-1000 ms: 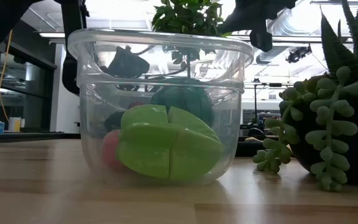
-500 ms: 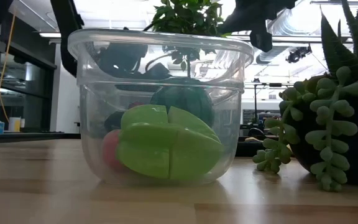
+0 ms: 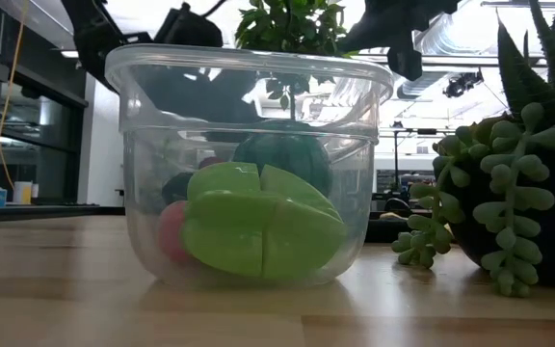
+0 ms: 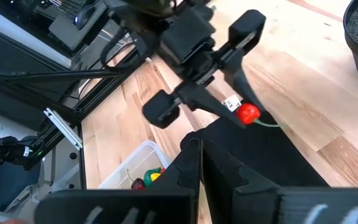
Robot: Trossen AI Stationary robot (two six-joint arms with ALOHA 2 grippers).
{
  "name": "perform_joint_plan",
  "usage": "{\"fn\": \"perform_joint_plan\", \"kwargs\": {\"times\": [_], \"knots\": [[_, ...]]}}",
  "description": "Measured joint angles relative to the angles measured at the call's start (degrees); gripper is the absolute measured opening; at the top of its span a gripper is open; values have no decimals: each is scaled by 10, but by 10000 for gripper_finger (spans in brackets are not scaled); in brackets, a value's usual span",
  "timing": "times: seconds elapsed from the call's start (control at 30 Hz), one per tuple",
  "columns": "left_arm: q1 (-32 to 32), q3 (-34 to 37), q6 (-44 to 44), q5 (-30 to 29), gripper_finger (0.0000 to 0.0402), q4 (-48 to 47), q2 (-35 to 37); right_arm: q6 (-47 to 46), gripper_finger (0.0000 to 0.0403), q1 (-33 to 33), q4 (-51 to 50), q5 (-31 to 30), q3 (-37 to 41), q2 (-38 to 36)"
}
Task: Pick and placing Produce into tupperware
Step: Put the cherry into the bin
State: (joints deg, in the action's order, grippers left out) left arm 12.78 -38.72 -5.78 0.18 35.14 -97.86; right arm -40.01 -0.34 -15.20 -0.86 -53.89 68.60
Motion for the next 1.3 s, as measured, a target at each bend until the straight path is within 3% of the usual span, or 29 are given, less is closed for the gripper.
{"fn": "perform_joint_plan", "kwargs": {"times": [0.43,0.77,1.3], "knots": [[-39,0,0,-2,104,-113,84,11,6,0,0,0,0,0],[-58,1,0,1,104,-242,196,25,6,0,0,0,0,0],[-163,0,-56,-28,104,-357,360,30,6,0,18,0,0,0]]}}
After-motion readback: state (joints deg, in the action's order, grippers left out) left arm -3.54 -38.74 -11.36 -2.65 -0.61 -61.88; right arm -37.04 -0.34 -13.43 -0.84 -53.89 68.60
